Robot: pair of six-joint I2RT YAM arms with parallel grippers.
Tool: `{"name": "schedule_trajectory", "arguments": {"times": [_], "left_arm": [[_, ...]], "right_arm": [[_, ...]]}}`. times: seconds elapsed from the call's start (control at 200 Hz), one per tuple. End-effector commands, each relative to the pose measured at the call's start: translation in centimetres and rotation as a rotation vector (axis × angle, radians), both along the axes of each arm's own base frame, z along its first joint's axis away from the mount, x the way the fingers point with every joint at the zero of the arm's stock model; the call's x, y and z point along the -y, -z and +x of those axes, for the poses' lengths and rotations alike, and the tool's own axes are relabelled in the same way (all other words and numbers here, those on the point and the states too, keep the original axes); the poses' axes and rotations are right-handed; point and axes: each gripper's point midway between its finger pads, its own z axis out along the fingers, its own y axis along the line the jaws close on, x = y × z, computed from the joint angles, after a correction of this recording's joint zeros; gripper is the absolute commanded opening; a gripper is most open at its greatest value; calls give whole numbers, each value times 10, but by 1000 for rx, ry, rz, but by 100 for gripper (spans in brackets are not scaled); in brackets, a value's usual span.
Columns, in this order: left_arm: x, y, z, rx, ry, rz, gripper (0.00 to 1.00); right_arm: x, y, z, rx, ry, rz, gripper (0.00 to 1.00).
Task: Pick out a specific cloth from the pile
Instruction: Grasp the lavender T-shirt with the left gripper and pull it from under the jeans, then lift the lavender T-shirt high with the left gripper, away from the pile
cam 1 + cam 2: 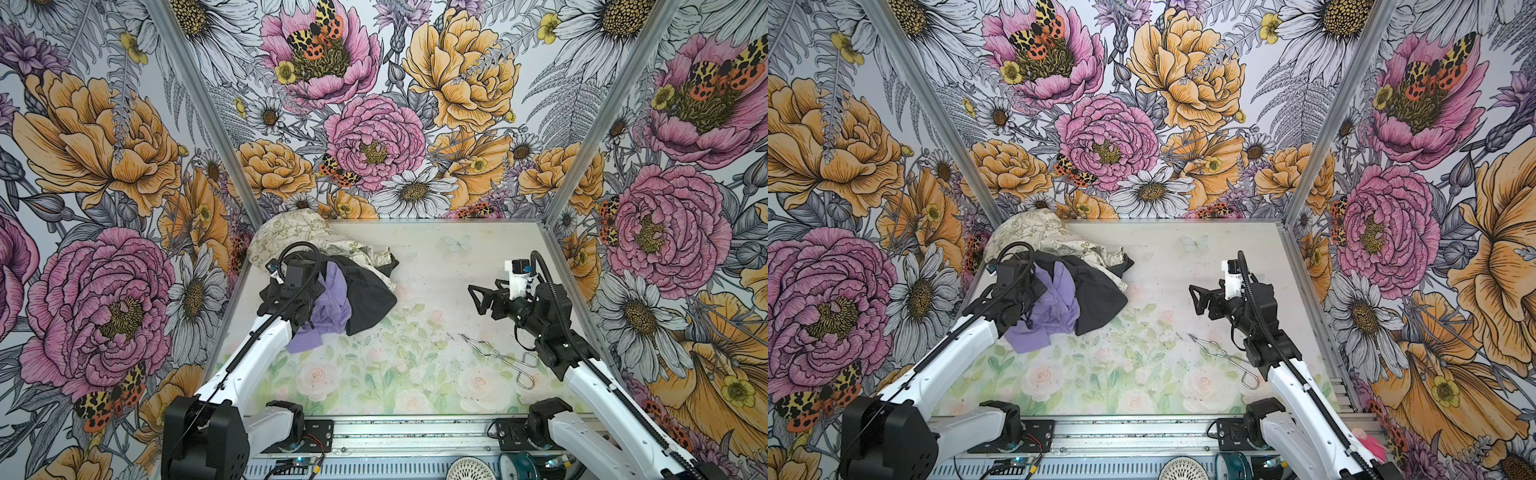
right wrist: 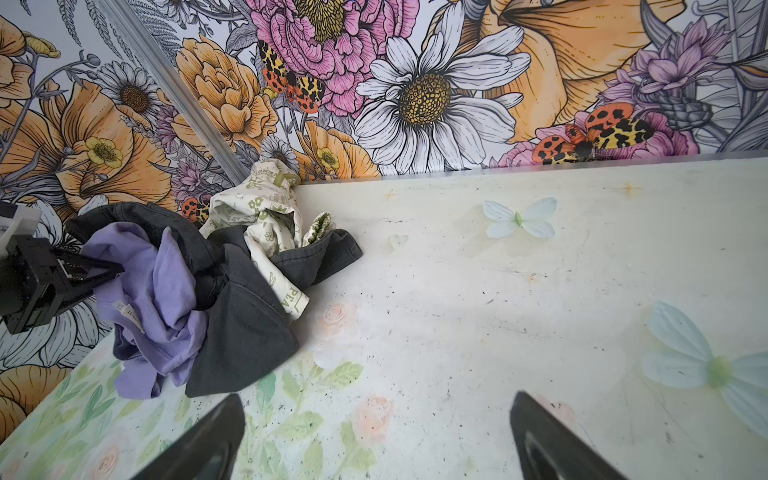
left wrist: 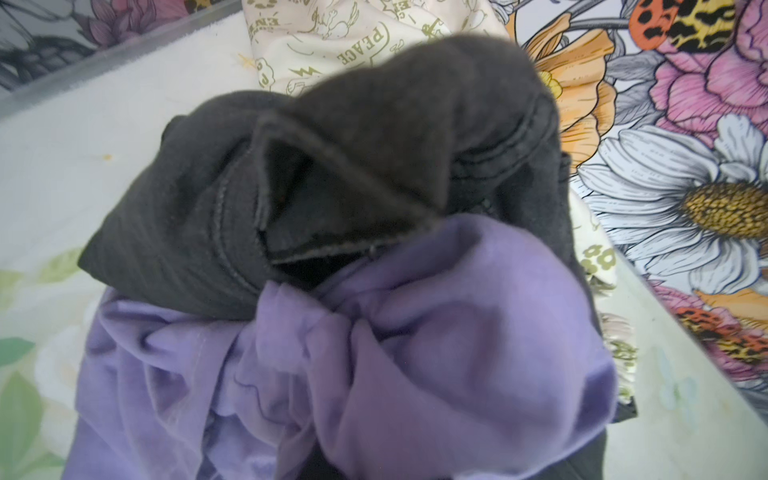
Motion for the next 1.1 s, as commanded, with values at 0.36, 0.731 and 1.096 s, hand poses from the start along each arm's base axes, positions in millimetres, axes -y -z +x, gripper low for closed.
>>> {"name": "schedule_trajectory", "arguments": {"times": [0.36,0.731,1.096], "left_arm": [[20,-107,1,291,71,-82,0],[41,-187,-2,458,138,-82,0],[75,-267,-3,597,253,-48,0]], "right_arm": [[-2,-6,-4,18,-12,2,99],[-4,-12,-4,26,-17,12,99],[-7,-21,-4,39,-28,28,99]]}}
